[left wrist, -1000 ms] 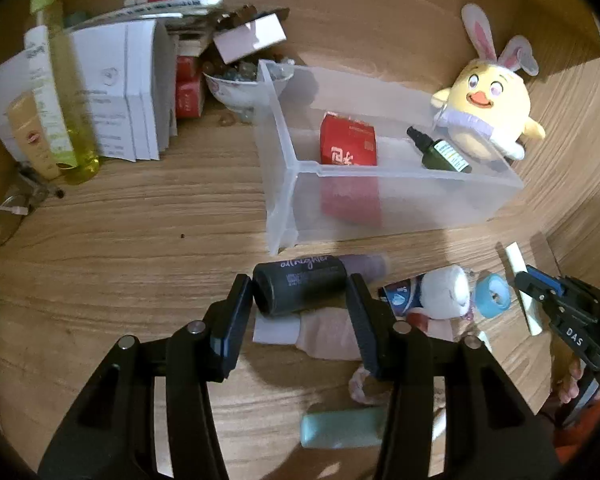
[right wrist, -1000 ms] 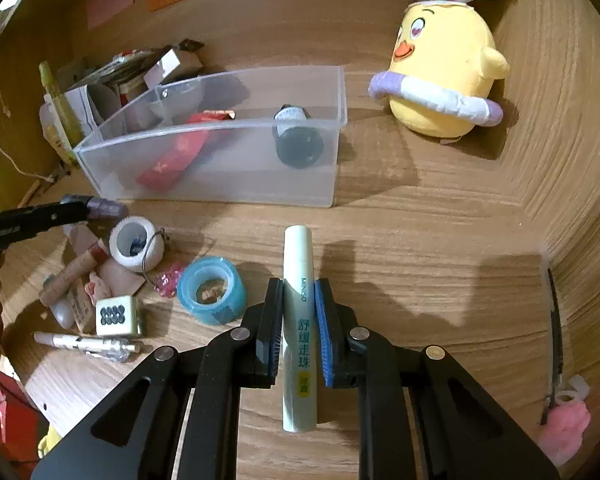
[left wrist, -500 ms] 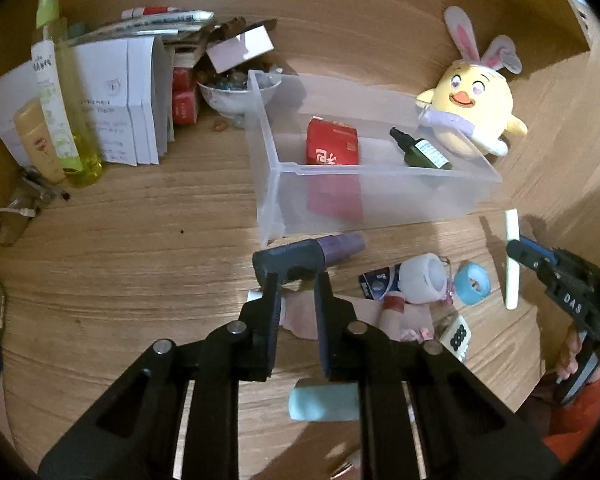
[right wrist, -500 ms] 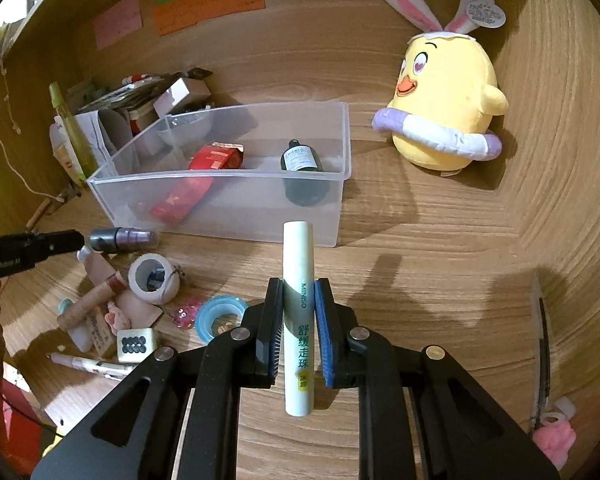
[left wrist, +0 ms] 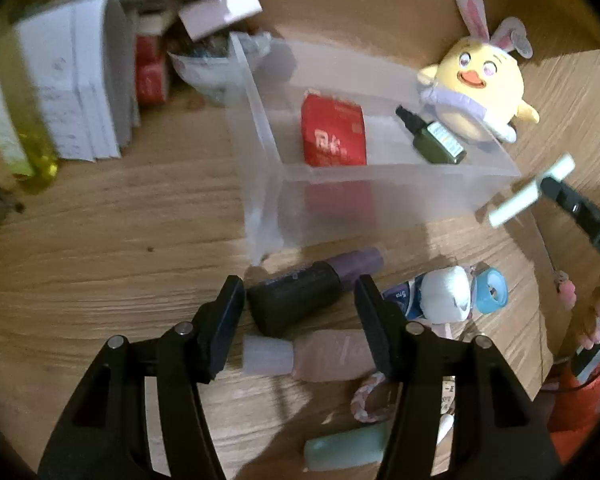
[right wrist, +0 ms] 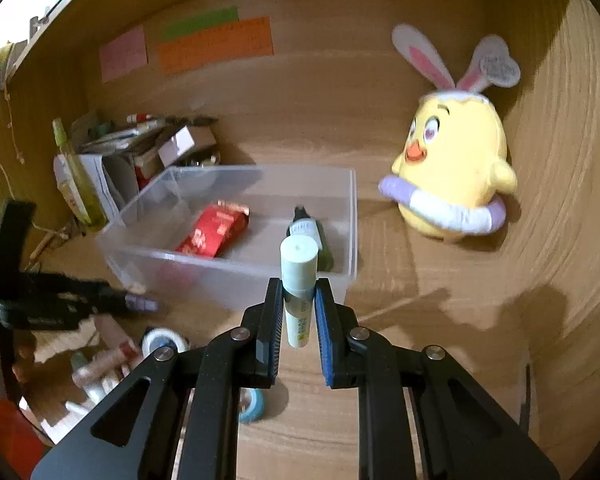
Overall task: Organize objects
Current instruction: 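Lift both items over the clear box and release them inside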
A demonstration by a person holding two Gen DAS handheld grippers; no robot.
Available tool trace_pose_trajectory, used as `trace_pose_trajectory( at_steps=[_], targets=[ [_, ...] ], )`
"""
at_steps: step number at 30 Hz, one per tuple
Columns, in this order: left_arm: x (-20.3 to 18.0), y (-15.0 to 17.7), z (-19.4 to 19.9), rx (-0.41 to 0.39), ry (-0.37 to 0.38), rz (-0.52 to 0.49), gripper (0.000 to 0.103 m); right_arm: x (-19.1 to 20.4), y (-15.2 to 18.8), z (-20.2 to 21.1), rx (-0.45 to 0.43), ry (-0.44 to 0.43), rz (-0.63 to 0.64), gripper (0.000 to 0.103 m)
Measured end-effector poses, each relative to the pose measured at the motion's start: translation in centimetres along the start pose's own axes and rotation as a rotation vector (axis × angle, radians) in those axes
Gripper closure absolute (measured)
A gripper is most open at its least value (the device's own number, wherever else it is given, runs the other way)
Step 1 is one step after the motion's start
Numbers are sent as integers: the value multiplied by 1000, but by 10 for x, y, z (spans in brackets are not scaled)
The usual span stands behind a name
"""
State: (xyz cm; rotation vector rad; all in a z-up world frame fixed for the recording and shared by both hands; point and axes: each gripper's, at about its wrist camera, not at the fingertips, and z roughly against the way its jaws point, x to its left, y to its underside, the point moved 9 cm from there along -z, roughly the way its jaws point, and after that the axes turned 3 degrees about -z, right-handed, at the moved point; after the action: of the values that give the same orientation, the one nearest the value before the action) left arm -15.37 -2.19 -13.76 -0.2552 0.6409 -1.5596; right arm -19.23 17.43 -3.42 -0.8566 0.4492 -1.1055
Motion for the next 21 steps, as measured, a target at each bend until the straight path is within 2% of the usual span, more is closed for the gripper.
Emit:
trace_pose_trajectory(
  at_steps=[5,9,19,20,21],
  targets=[
    [-4,0,-3,-19,0,-31,46,2,-16,4,-36,6,6,89],
    [-2,1,-2,-36,13,-33,55,2,-25,4,-51,14,13,89],
    [4,5,20,-87,-6,-12,56,3,-54,3,-98,35,39,89],
    [3,6,24,-92,3,-9,67,3,-58,3,-107,38,41,89],
    [3,7,27,-89,18,-4,68,3,-61,3,-112,39,42,89]
  ],
)
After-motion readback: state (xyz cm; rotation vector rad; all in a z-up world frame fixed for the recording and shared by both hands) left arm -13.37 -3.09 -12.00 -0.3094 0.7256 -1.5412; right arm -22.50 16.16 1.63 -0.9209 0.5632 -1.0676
